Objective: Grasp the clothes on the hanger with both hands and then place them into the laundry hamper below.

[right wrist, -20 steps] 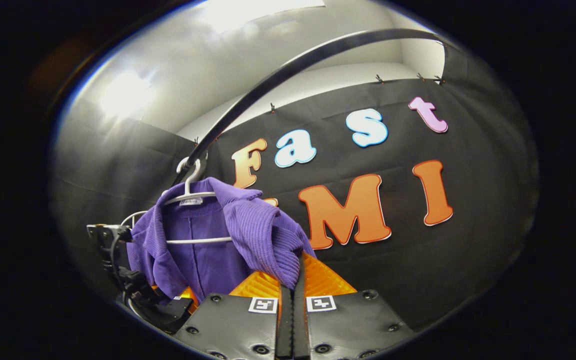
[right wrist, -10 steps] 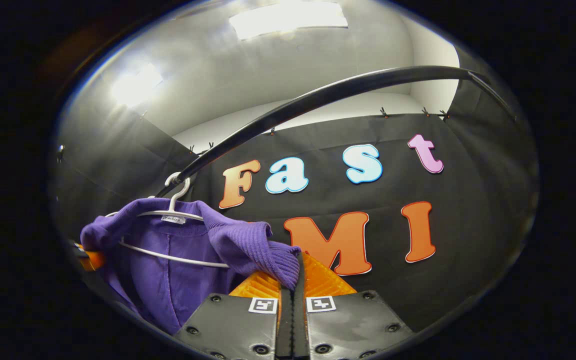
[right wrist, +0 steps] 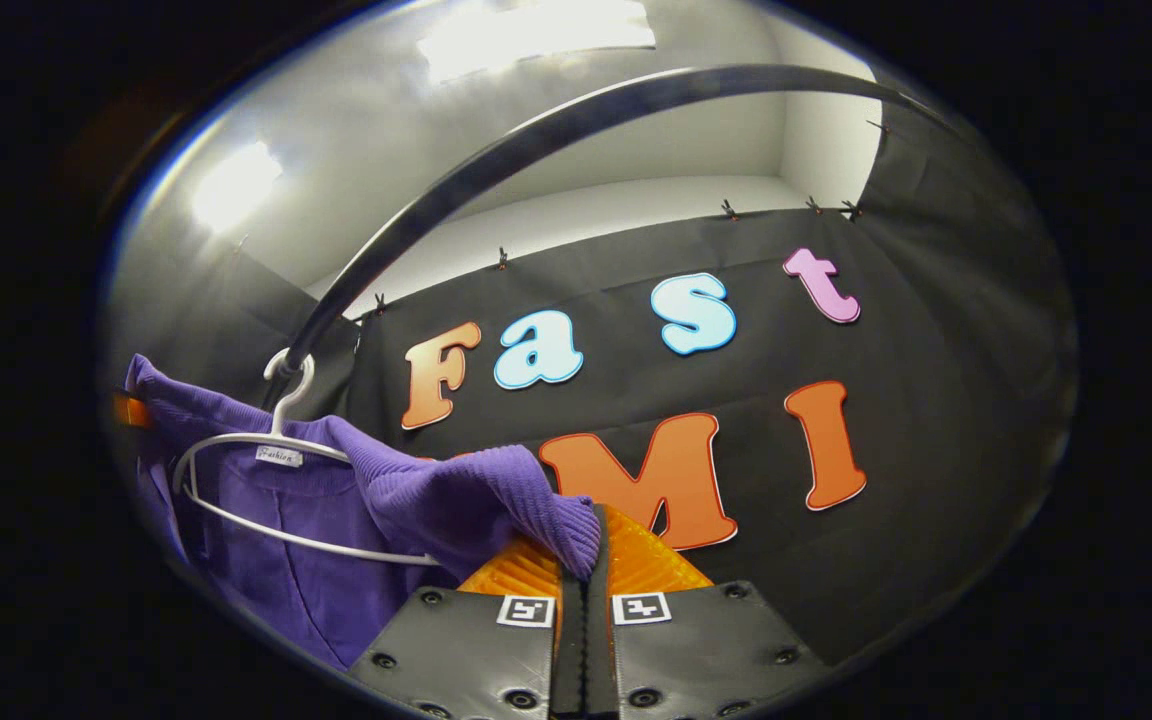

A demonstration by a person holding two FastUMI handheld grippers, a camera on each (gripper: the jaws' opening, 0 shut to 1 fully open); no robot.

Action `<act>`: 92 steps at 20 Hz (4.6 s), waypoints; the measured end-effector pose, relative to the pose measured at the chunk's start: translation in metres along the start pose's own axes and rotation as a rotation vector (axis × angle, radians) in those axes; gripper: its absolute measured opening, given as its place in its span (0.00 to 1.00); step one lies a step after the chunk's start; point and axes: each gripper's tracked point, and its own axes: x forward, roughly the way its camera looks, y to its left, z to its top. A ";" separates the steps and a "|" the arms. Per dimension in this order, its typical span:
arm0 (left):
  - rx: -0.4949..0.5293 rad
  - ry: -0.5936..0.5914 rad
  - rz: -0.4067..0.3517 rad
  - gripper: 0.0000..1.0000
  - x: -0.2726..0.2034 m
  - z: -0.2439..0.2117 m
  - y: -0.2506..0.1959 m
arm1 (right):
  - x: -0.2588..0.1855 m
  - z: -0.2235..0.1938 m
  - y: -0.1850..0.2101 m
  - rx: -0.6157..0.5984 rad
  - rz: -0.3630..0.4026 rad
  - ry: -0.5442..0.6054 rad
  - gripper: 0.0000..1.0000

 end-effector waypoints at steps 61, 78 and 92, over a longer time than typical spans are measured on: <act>-0.112 1.285 -0.583 0.46 -0.294 -0.479 -0.239 | -0.250 -0.442 0.008 -0.073 0.167 1.249 0.39; -0.180 0.910 -0.228 0.96 -0.246 -0.359 -0.182 | -0.227 -0.357 -0.005 -0.033 0.316 1.012 0.97; -0.226 0.336 -0.193 0.89 -0.291 -0.108 -0.069 | -0.299 -0.023 0.019 0.000 0.230 0.420 0.88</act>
